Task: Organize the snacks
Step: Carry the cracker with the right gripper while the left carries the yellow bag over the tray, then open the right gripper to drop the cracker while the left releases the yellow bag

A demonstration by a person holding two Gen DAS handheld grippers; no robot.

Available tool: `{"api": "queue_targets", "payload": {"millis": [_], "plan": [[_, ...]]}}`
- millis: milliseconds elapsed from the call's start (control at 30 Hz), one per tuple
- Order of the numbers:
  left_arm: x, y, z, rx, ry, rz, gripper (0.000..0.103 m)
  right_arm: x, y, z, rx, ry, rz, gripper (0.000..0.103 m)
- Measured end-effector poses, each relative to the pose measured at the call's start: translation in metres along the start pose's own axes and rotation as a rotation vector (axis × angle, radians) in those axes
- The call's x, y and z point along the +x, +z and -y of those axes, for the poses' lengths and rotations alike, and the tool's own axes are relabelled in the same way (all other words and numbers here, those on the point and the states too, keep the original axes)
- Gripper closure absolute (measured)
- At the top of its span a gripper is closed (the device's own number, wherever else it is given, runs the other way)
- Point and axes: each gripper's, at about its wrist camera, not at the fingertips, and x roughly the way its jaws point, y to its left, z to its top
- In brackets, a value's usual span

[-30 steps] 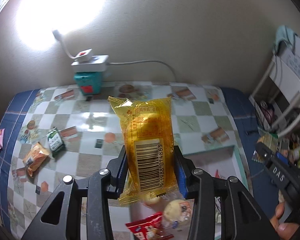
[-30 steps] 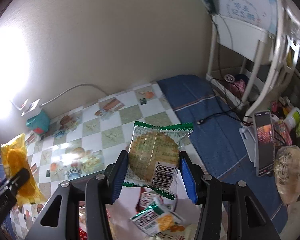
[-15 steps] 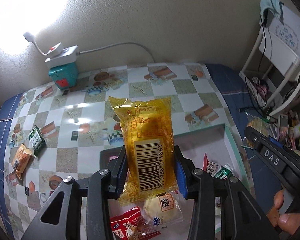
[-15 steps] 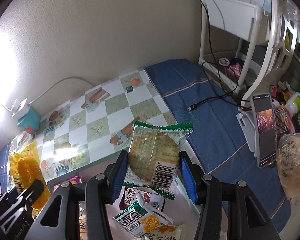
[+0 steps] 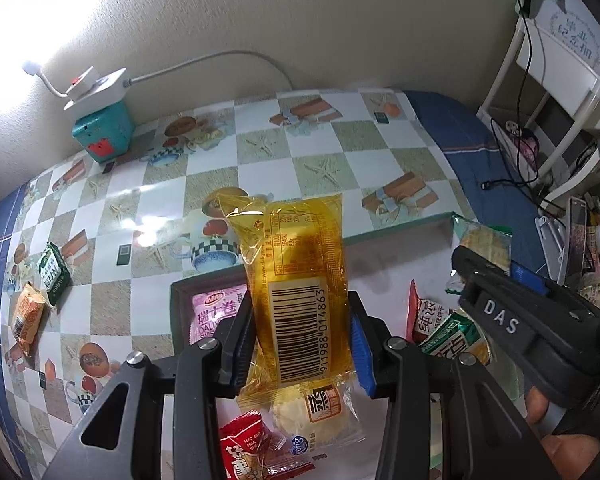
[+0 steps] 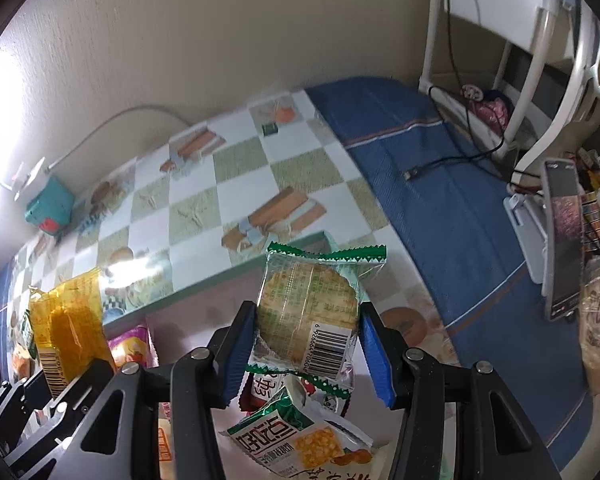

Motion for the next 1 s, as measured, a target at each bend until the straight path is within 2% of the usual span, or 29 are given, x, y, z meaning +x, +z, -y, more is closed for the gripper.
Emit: {"api": "queue_targets", "payload": {"millis": [100,700,800,867,1000], "plan": [[0.003,-0.001,0.001,0.002,-0.003,-0.008,0.059,0.005,-0.001,-0.002,-0.002,0.019,-0.014,0.048],[0.015,-0.002,0.004,-0.001,-0.026,-0.044,0.059,0.018,-0.004,-0.004,0.000,-0.003,-0.053,0.048],[0.015,-0.002,0.003,-0.008,-0.036,-0.048,0.054,0.018,-0.003,-0.002,0.007,-0.004,-0.054,0.048],[0.013,-0.002,0.002,-0.010,-0.032,-0.044,0.045,0.017,-0.003,-0.002,0.011,-0.004,-0.054,0.048],[0.008,0.000,0.000,-0.014,-0.037,-0.036,0.045,0.013,-0.002,0.001,0.025,-0.003,-0.047,0.044]]}}
